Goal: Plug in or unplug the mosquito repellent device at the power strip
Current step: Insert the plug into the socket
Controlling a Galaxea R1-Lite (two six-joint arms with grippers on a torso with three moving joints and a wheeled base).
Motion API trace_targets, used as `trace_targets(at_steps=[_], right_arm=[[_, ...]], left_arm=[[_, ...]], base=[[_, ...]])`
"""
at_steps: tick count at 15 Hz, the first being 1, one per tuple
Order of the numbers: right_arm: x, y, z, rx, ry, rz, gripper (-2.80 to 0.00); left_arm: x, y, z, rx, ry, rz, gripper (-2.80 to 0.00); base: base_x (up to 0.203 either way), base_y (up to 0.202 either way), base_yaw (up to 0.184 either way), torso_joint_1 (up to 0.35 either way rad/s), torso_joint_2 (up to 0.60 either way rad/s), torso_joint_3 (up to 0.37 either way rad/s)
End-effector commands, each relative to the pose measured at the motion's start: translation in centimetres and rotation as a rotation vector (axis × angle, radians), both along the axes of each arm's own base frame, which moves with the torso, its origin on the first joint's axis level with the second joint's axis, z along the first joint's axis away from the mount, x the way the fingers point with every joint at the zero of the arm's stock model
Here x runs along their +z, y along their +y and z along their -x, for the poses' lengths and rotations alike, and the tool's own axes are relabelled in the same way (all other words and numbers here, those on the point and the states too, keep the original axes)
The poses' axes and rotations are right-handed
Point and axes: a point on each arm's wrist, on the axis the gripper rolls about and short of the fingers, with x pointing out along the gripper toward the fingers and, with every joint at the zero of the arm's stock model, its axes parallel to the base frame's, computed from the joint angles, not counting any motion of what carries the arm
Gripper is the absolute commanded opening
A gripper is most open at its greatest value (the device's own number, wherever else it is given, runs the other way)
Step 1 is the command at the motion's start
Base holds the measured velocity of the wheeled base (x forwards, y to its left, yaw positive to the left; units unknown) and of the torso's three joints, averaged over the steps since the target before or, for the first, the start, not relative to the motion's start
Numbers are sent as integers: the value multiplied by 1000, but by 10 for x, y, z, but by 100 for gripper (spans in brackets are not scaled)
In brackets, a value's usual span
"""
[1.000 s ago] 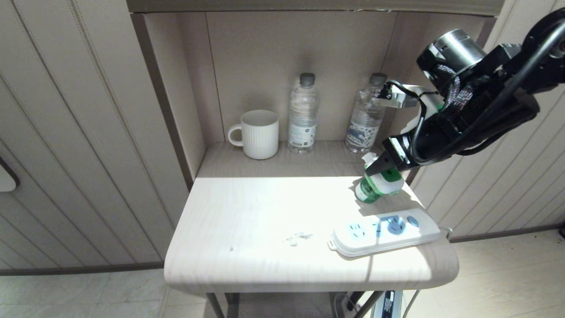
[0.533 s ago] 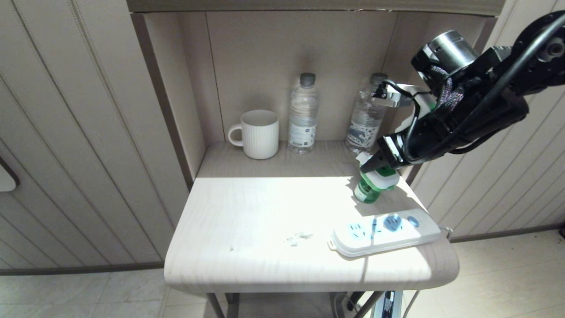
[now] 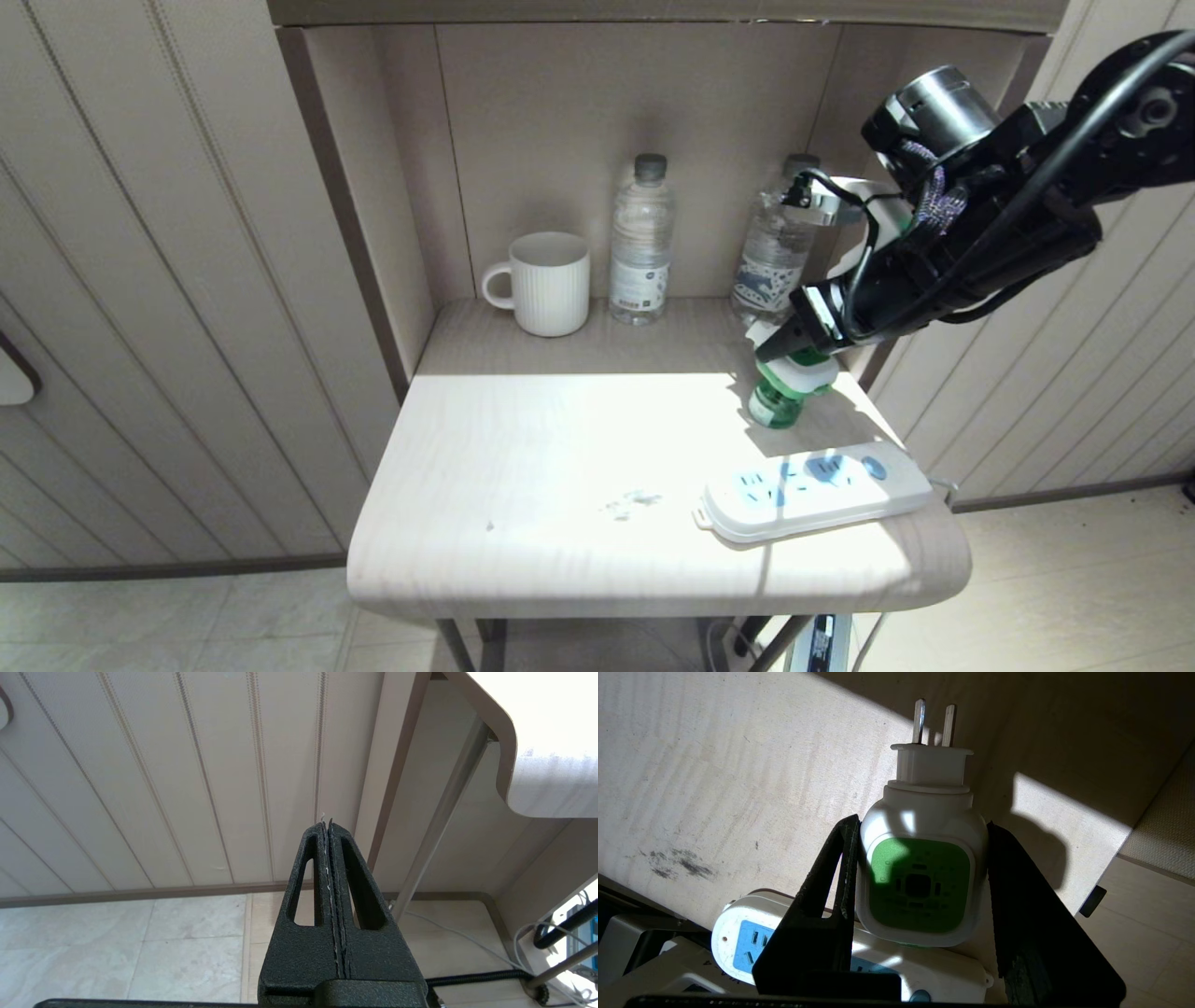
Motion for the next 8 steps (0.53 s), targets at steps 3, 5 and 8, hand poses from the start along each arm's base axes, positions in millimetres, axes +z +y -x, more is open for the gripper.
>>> trace_targets(at_steps=[3, 5, 8], right_arm=[[0, 0, -1, 0, -6, -2, -280], [0, 1, -1, -1, -10, -2, -280], [1, 1, 0, 2, -8, 0, -280]], left_arm=[[0, 0, 0, 0, 3, 0, -280], [0, 0, 0, 0, 1, 0, -280], [0, 0, 0, 1, 1, 0, -280]], base=[[0, 0, 0, 0, 0, 0], [0, 0, 0, 0, 0, 0], [0, 0, 0, 0, 0, 0]])
